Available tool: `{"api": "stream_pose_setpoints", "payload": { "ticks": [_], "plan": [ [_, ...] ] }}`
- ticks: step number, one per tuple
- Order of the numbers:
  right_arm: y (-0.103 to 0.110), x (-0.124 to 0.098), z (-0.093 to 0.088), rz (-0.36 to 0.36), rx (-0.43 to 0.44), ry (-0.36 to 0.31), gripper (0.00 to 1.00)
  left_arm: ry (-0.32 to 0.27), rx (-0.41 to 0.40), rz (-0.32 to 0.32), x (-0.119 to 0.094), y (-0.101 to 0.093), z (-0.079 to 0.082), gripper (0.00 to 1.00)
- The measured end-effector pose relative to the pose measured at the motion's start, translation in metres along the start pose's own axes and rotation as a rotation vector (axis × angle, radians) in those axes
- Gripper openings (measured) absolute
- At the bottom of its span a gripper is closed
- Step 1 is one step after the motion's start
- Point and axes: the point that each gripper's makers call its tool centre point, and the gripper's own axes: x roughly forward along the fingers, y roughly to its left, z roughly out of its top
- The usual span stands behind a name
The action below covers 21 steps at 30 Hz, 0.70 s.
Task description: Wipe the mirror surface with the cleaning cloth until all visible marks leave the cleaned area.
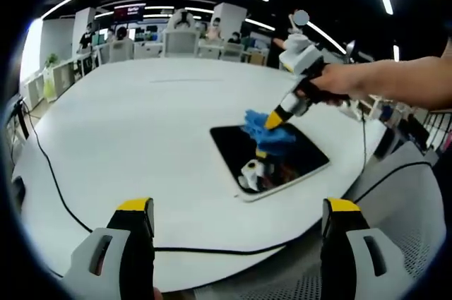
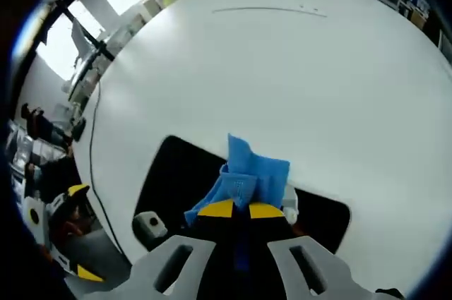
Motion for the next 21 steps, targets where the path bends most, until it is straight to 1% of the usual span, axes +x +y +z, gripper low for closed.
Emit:
{"api": "stream_pose_setpoints", "payload": {
  "ticks": [4,6,7,8,11,14,17,21],
  "plan": [
    [-0.006,0.006,0.014,-0.010,0.000,-0.004,0.00,-0.001,0.000,0.003,0.000,0.000,0.001,0.99],
    [-0.006,0.008,0.018,-0.018,-0.004,0.010,0.00,-0.002,0.000,0.004,0.000,0.000,0.001,0.99],
    [-0.006,0.007,0.018,-0.020,-0.006,0.016,0.00,-0.002,0.000,0.003,0.001,0.000,0.001,0.99],
    [-0.006,0.008,0.017,-0.021,-0.003,0.039,0.00,-0.003,-0.001,0.001,0.001,-0.001,0.001,0.99],
    [-0.009,0.009,0.018,-0.004,0.008,0.058,0.00,-0.002,0.001,0.002,0.001,-0.001,0.001,0.99],
    [-0.007,0.007,0.015,0.006,0.006,0.052,0.00,-0.002,0.006,0.004,0.001,-0.001,0.002,0.99],
    [-0.010,0.011,0.018,0.004,-0.026,0.037,0.00,-0.002,0.006,0.008,0.001,0.000,0.002,0.99],
    [-0.009,0.008,0.016,0.015,-0.022,0.032,0.00,0.007,0.009,0.014,0.001,0.001,0.000,0.99]
  ]
}}
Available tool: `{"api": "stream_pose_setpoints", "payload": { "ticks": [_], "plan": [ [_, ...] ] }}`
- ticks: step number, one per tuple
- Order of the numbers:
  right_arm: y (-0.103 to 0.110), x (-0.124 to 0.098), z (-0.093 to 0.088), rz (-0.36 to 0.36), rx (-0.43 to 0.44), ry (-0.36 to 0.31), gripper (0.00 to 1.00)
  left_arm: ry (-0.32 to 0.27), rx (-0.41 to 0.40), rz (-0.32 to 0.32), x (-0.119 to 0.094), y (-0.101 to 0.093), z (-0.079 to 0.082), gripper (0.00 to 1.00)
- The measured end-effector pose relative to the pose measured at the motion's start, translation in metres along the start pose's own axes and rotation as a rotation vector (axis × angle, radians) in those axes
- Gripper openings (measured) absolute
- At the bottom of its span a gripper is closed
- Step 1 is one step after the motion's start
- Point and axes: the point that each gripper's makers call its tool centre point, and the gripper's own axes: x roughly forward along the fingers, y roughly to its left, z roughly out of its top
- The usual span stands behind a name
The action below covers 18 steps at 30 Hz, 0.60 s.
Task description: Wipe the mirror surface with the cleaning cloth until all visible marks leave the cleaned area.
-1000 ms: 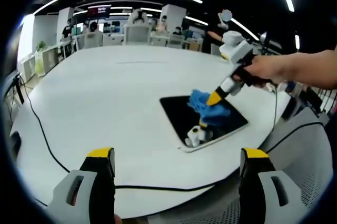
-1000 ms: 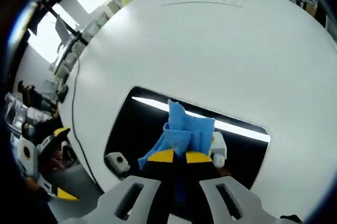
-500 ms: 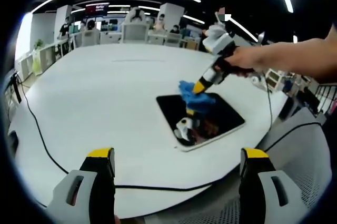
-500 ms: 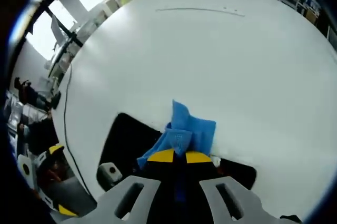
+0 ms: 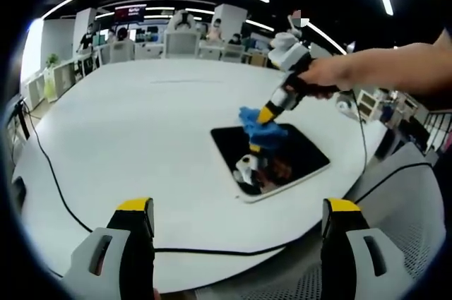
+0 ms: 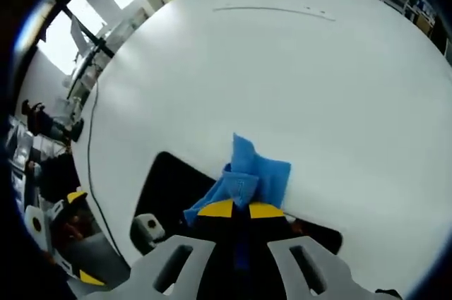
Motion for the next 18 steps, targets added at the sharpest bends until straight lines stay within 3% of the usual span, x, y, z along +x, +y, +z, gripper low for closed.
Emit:
{"api": "stream_pose_setpoints", "payload": {
  "ticks": [11,18],
  "plan": [
    [-0.004,-0.011,-0.009,0.017,-0.019,-0.016,0.00,-0.002,-0.001,0.016,-0.002,0.003,0.000,1.00],
    [-0.019,-0.017,-0.015,0.002,-0.013,-0.013,0.00,0.005,0.002,0.019,-0.003,0.004,-0.001,1.00]
  ]
}}
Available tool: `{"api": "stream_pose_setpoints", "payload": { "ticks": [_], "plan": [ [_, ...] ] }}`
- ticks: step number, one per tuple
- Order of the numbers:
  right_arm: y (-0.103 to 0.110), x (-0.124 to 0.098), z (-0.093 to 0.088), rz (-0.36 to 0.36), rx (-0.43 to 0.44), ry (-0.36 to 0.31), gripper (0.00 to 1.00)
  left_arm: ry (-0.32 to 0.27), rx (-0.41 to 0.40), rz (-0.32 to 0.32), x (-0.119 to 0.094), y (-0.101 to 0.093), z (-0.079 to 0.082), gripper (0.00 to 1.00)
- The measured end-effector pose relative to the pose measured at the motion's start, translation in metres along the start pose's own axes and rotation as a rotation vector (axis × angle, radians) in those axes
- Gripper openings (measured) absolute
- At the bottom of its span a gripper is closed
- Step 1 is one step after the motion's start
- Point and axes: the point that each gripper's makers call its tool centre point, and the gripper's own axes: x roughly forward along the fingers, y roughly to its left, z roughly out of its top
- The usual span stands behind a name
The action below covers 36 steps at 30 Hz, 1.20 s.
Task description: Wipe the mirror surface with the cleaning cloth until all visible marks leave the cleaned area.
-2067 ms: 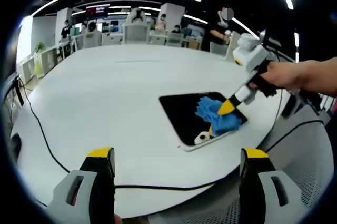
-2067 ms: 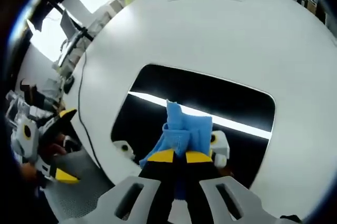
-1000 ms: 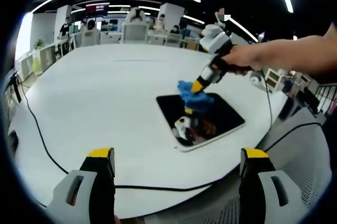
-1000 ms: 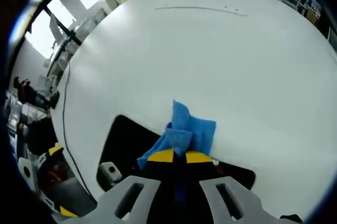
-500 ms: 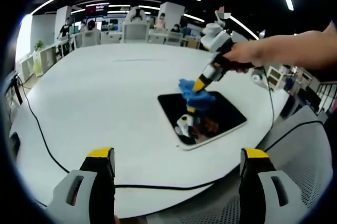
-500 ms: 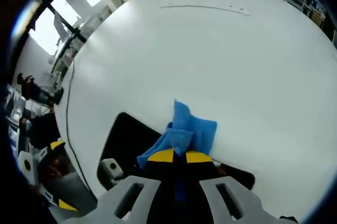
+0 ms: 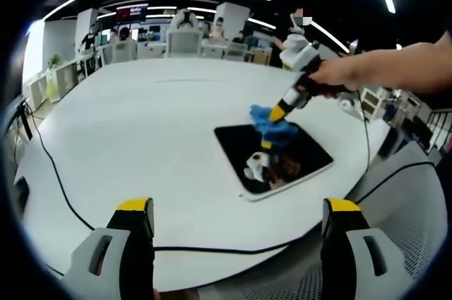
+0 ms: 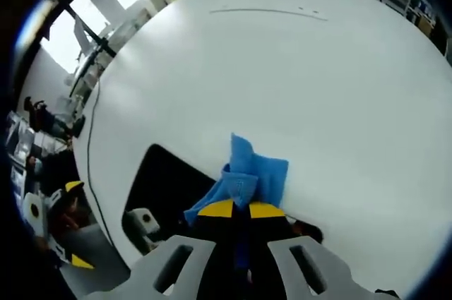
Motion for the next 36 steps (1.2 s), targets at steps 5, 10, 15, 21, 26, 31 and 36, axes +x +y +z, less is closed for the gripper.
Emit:
{"api": "stream_pose_setpoints", "payload": {
  "ticks": [5,10,15,21,26,31,36],
  "plan": [
    [-0.012,-0.003,-0.003,-0.016,0.004,0.001,0.00,0.002,0.006,-0.004,0.000,-0.001,0.000,1.00],
    [-0.019,-0.004,-0.003,-0.018,0.016,0.001,0.00,0.012,0.009,-0.007,0.001,-0.002,-0.001,1.00],
    [-0.016,-0.006,-0.006,-0.027,0.017,-0.007,0.00,0.012,0.009,-0.005,0.001,-0.002,-0.001,1.00],
    [-0.020,-0.002,-0.004,-0.047,0.031,-0.051,0.00,0.017,0.014,-0.010,0.001,-0.003,-0.002,1.00],
    [-0.013,-0.003,-0.013,-0.072,0.027,-0.069,0.00,0.019,0.023,0.002,0.000,-0.001,-0.003,1.00],
    [-0.002,-0.010,-0.034,-0.066,0.017,-0.071,0.00,0.012,0.024,0.003,0.001,-0.002,-0.002,1.00],
    [0.007,-0.015,-0.049,-0.065,-0.002,-0.075,0.00,0.006,0.028,0.002,0.001,-0.002,-0.001,1.00]
  ]
}}
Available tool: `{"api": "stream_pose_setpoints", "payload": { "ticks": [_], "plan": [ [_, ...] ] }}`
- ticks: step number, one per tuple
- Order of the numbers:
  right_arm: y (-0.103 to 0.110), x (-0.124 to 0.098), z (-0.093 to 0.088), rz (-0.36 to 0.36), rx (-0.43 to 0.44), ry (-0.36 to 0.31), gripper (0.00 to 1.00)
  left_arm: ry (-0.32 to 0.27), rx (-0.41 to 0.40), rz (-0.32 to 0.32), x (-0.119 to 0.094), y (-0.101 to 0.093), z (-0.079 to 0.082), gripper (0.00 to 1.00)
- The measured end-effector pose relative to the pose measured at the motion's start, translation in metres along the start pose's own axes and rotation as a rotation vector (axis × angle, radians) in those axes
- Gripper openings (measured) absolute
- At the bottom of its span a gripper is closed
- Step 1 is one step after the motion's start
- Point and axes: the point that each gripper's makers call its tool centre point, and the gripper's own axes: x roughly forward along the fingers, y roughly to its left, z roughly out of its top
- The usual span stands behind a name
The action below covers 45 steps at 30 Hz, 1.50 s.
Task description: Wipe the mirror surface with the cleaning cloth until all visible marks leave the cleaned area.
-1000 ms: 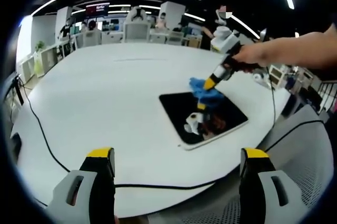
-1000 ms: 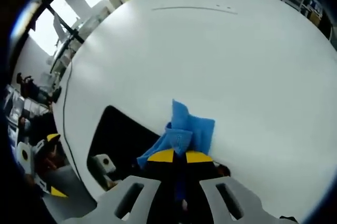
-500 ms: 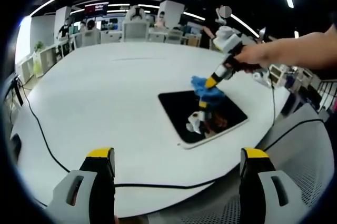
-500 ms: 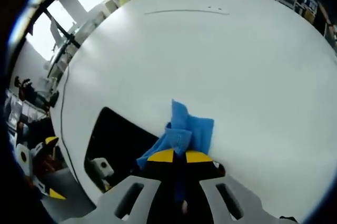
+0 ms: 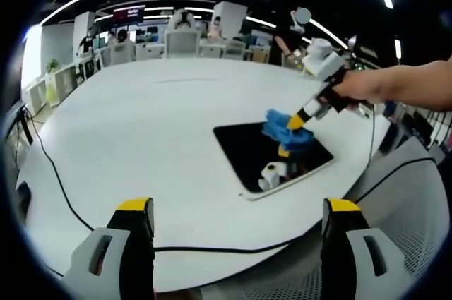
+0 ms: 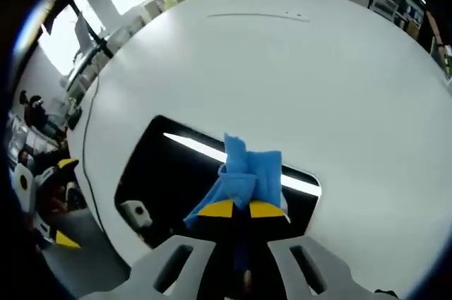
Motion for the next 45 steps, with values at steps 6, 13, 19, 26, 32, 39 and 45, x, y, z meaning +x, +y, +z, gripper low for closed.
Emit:
{"api": "stream_pose_setpoints", "payload": {
  "ticks": [6,13,19,26,32,39,45],
  "plan": [
    [0.006,-0.002,-0.014,0.010,0.014,-0.003,0.00,0.000,0.001,0.001,0.000,-0.001,0.000,1.00],
    [0.014,-0.010,-0.035,0.019,0.069,0.005,0.00,-0.007,-0.006,-0.002,0.000,-0.002,0.002,1.00],
    [0.019,-0.014,-0.051,0.036,0.084,0.026,0.00,-0.005,0.006,0.000,0.000,-0.002,0.002,0.99],
    [0.025,-0.019,-0.065,0.053,0.104,0.037,0.00,-0.012,0.011,-0.009,0.000,-0.003,0.004,0.99],
    [0.026,-0.019,-0.070,0.066,0.112,0.049,0.00,-0.011,0.010,-0.011,0.000,-0.003,0.003,0.99],
    [0.026,-0.019,-0.070,0.079,0.115,0.054,0.00,-0.007,0.011,-0.018,0.000,-0.005,0.002,0.99],
    [0.026,-0.021,-0.071,0.099,0.086,0.053,0.00,-0.017,-0.003,-0.018,-0.001,-0.003,0.004,0.99]
  ]
}}
